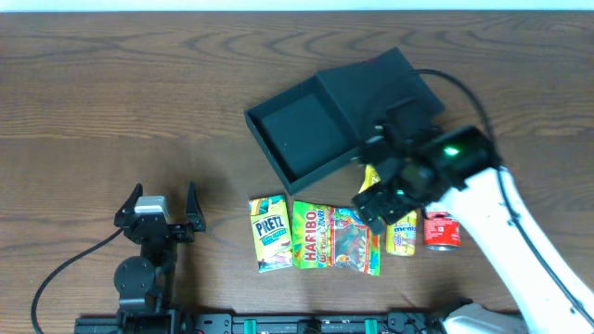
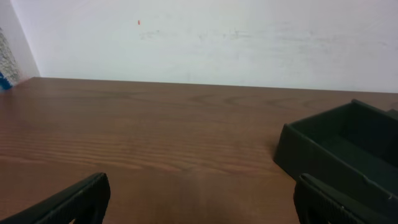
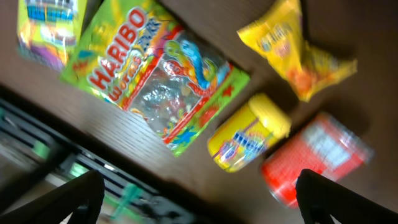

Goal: Pack container
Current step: 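Lift the right gripper and move it over the Haribo gummy bag, then lower the right gripper and pinch the top of the Haribo bag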

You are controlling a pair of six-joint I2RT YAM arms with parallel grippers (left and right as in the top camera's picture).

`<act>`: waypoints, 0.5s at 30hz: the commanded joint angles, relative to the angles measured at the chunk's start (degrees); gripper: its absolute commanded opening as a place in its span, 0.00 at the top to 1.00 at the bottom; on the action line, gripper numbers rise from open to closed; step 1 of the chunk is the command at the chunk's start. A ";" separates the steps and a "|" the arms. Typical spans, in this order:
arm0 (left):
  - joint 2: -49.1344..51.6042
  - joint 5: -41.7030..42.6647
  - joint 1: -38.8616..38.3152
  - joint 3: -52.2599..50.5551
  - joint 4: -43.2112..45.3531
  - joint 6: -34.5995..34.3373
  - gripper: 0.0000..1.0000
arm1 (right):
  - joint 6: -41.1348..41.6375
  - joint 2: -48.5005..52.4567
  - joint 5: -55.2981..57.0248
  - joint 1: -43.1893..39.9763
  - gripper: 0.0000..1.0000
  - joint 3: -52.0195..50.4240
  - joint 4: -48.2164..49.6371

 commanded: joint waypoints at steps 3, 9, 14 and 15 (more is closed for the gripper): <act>-0.35 0.02 0.28 -0.50 -3.23 -0.24 0.05 | -20.39 7.85 6.64 7.34 0.01 0.92 -0.31; -0.35 0.02 0.28 -0.50 -3.21 -0.24 0.05 | -25.03 15.17 11.45 14.29 0.03 0.92 0.83; -0.35 0.02 0.28 -0.50 -3.21 -0.24 0.05 | -25.03 17.64 9.01 16.15 0.01 0.70 4.63; -0.35 0.02 0.28 -0.50 -3.21 -0.24 0.05 | -25.03 17.81 9.01 16.44 0.01 0.42 5.31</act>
